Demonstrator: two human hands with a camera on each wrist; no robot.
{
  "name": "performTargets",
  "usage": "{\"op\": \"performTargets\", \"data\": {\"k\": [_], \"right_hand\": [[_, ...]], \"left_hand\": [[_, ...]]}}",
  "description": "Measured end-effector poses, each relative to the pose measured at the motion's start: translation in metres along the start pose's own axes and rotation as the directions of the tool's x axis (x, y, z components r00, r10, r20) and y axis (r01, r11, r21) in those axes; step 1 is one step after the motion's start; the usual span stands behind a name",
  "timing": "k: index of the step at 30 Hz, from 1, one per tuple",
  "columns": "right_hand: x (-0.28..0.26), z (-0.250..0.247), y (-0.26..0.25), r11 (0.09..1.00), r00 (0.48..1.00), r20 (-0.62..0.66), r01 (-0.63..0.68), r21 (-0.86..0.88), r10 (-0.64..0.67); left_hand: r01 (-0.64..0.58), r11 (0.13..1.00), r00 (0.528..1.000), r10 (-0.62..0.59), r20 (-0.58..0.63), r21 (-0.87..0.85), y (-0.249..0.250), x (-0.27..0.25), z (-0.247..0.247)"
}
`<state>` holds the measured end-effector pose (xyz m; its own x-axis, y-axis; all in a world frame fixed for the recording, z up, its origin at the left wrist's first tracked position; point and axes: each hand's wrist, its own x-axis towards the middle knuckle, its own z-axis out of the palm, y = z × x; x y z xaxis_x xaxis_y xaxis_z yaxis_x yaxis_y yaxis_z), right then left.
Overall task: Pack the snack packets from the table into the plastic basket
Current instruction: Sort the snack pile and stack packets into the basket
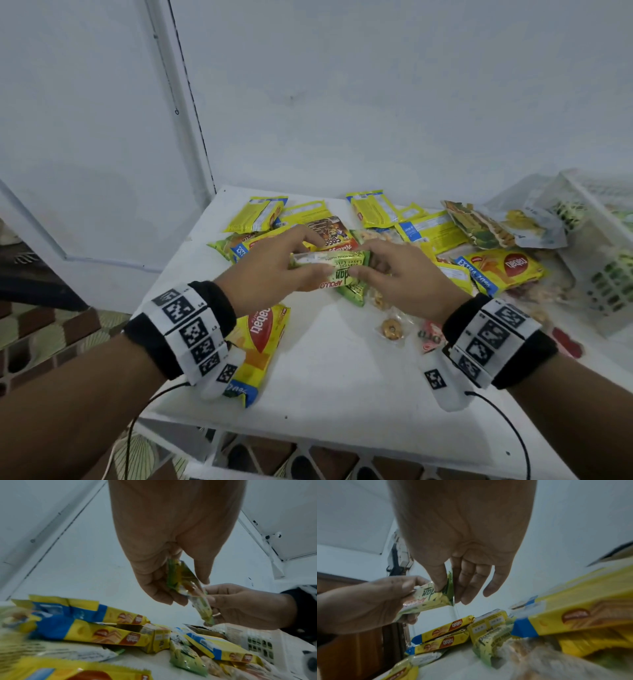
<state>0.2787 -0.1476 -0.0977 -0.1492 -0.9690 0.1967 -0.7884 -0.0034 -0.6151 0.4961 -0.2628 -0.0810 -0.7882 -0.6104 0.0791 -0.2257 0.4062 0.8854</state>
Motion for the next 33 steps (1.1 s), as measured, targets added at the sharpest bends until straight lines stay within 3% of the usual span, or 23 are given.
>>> {"op": "performTargets", "data": {"k": [5,11,17,22,24,26,29,31,33], "right_hand": [[-0.002,0.001,0.006,0.976,0.997,0.032,-0.08,0.202,0.075],[0.002,0.005,0.004,0.949,0.993,0.063,-0.113,0.293,0.099],[0.002,0.001,-0.001,0.955,0.993,-0.007,-0.11,0.275,0.117],[0.001,-0.003,-0.01,0.916,0.985,-0.077,-0.113,0.385,0.153],[0.0,-0.005,-0.013,0.889,0.979,-0.101,-0.114,0.444,0.176],[-0.002,-0.006,-0.01,0.855,0.976,-0.066,-0.149,0.497,0.208],[-0.006,-0.004,-0.006,0.888,0.982,0.042,-0.185,0.421,0.185],[-0.008,-0.003,-0.006,0.916,0.988,0.064,-0.153,0.371,0.139],[-0.009,-0.005,-0.006,0.92,0.991,0.052,-0.133,0.369,0.123]], "left_hand": [[0.054,0.999,0.999,-0.054,-0.001,0.009,-0.011,0.0,-0.017],[0.069,0.997,0.996,-0.07,-0.051,-0.014,-0.007,0.005,-0.01],[0.009,0.927,0.998,-0.033,0.059,0.374,0.006,0.014,-0.008],[-0.026,0.92,0.994,-0.016,0.104,0.391,0.027,0.03,-0.002],[-0.023,0.952,0.998,0.002,0.068,0.306,0.03,0.034,0.0],[0.024,0.996,1.0,-0.023,-0.004,0.082,0.032,0.035,0.003],[0.077,0.973,0.993,-0.094,-0.07,-0.216,0.035,0.035,0.003],[0.084,0.961,0.994,-0.098,-0.04,-0.265,0.037,0.035,0.004],[0.047,0.989,0.998,-0.052,-0.035,-0.139,0.034,0.035,0.002]]}}
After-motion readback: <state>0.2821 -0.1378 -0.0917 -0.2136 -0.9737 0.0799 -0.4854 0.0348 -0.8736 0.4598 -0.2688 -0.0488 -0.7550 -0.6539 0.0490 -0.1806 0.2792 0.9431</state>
